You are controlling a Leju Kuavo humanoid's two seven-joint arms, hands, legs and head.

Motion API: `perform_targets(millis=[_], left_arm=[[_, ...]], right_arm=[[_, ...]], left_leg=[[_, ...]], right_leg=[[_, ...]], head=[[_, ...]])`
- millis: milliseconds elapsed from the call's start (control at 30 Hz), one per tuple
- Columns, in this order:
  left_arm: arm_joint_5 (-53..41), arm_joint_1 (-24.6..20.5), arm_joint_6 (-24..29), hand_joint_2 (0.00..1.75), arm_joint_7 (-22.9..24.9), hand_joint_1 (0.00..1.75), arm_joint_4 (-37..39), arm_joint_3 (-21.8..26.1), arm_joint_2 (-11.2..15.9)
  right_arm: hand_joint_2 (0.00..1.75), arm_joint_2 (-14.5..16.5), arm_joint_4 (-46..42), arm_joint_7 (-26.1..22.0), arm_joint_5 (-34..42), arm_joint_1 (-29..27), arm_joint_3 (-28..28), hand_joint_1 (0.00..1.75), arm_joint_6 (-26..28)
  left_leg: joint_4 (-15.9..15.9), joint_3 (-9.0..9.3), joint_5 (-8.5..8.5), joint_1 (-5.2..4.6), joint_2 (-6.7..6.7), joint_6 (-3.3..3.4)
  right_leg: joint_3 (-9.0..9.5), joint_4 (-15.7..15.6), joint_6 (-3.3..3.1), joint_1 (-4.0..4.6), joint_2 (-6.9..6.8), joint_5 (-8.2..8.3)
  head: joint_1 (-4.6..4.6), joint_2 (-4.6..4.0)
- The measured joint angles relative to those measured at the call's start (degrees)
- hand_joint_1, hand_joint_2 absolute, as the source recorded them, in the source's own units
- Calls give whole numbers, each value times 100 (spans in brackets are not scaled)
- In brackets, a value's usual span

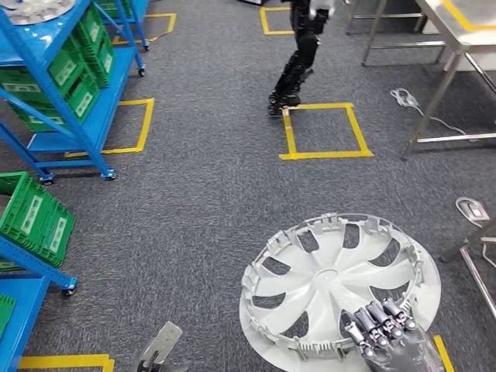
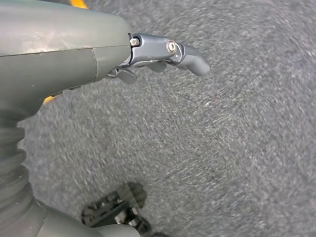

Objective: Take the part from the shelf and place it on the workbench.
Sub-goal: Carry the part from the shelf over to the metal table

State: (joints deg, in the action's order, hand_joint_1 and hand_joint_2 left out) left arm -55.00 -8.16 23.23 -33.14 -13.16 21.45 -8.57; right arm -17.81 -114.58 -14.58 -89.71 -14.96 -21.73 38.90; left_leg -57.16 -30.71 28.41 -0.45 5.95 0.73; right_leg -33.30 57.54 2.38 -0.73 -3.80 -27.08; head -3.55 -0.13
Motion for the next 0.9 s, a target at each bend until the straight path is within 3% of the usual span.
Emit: perform_targets(millis=[67,133,200,233,267,300,333,367,433,500,567,633,700,767,800,833,900], left_arm=[[-7,-6,-2,175,-2,0,-1,-8,-7],[-11,-13,-3,175,-4,0,-1,-14,-11],[-11,6,-4,175,-6,0,-1,-16,-7],[-8,22,-4,175,-6,0,0,-15,-5],[-3,37,-4,175,-8,0,0,-15,-3],[2,46,-5,175,-11,0,0,-14,-2],[11,48,-5,175,-19,0,-1,-14,0],[21,46,-6,175,-33,0,-1,-14,2],[40,40,-6,175,-69,0,-2,-15,8],[46,32,-9,175,-96,0,-1,-19,1],[51,15,-12,175,-105,0,-2,-25,-22],[55,-4,-11,175,-109,0,-3,-30,-49],[59,3,-13,175,-112,0,-4,-33,-72],[78,26,-15,175,-114,0,-4,-31,-82],[89,31,-15,175,-115,0,-4,-30,-82],[98,29,-15,175,-116,0,-4,-30,-85],[106,20,-19,175,-119,0,-4,-30,-90]], right_arm=[[175,45,-35,-48,-1,-57,64,175,4],[175,83,-65,-73,-1,-90,107,175,5],[175,115,-82,-95,-1,-102,136,175,5],[175,133,-85,-110,-1,-109,152,175,5],[175,147,-86,-127,-1,-120,172,175,5],[175,161,-86,-144,-1,-132,192,175,5],[175,174,-87,-159,-1,-144,214,175,5],[175,185,-91,-170,-1,-155,235,175,5],[175,202,-109,-178,-1,-170,276,175,5],[175,208,-129,-185,-1,-195,330,175,5],[175,212,-143,-190,-1,-240,388,175,5],[175,214,-166,-190,2,-286,444,175,7],[175,218,-187,-186,5,-307,493,175,11],[175,222,-196,-178,6,-321,527,175,14],[175,225,-197,-173,6,-338,543,175,14],[175,225,-198,-171,6,-358,561,175,14],[175,226,-198,-171,7,-392,599,175,14]], left_leg=[[-18,28,35,19,47,-63],[-245,-40,226,56,-179,-121],[-945,-329,619,75,-469,-140],[-1358,-512,794,74,-522,-136],[-1655,-651,879,72,-542,-124],[-1747,-704,843,67,-550,-100],[-1583,-644,685,58,-569,-65],[-1218,-491,450,44,-631,-21],[-421,-151,91,25,-926,65],[-87,-15,10,8,-1107,100],[-21,0,-23,9,-999,116],[87,29,-87,33,-849,153],[144,38,-123,36,-675,179],[142,30,-118,29,-487,182],[141,31,-111,30,-398,177],[139,33,-102,34,-317,166],[115,47,-71,43,-182,120]], right_leg=[[-14,-4,-85,-3,138,18],[-12,-18,-158,-17,258,39],[-14,-21,-209,-12,386,52],[-17,-19,-223,0,463,55],[-19,-17,-233,16,545,59],[-20,-12,-237,32,630,62],[-20,-8,-239,44,714,65],[-17,-4,-237,51,796,68],[-28,5,-217,48,943,81],[-69,6,-164,24,1065,111],[-118,-14,-94,2,1170,144],[-234,129,-46,22,984,37],[-531,729,-7,38,610,-300],[-857,1445,47,12,444,-587],[-908,1578,73,-7,415,-595],[-834,1466,98,-24,385,-495],[-391,685,134,-48,198,-160]], head=[[-5,0],[-14,0],[-24,0],[-26,0],[-26,0],[-27,0],[-26,0],[-26,0],[-20,0],[-28,0],[-38,0],[-21,0],[4,0],[14,0],[13,0],[14,0],[16,0]])
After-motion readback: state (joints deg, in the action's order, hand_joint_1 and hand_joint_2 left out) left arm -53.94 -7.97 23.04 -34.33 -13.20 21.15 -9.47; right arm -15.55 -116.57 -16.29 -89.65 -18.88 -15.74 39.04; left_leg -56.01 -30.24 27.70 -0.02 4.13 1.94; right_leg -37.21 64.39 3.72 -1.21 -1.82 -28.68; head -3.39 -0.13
